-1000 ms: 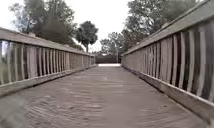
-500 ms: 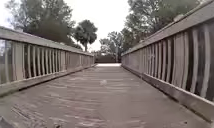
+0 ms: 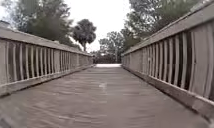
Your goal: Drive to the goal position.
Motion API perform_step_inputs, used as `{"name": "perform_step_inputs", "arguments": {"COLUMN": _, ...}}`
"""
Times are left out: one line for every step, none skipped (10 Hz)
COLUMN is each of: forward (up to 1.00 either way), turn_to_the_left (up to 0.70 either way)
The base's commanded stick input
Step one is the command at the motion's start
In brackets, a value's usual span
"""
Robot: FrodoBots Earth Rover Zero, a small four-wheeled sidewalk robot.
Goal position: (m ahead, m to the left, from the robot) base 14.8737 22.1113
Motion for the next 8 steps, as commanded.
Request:
{"name": "perform_step_inputs", "arguments": {"forward": 0.70, "turn_to_the_left": 0.00}}
{"name": "perform_step_inputs", "arguments": {"forward": 0.70, "turn_to_the_left": 0.00}}
{"name": "perform_step_inputs", "arguments": {"forward": 0.70, "turn_to_the_left": 0.00}}
{"name": "perform_step_inputs", "arguments": {"forward": 0.70, "turn_to_the_left": 0.00}}
{"name": "perform_step_inputs", "arguments": {"forward": 0.70, "turn_to_the_left": 0.00}}
{"name": "perform_step_inputs", "arguments": {"forward": 0.70, "turn_to_the_left": 0.00}}
{"name": "perform_step_inputs", "arguments": {"forward": 0.70, "turn_to_the_left": 0.00}}
{"name": "perform_step_inputs", "arguments": {"forward": 0.70, "turn_to_the_left": 0.00}}
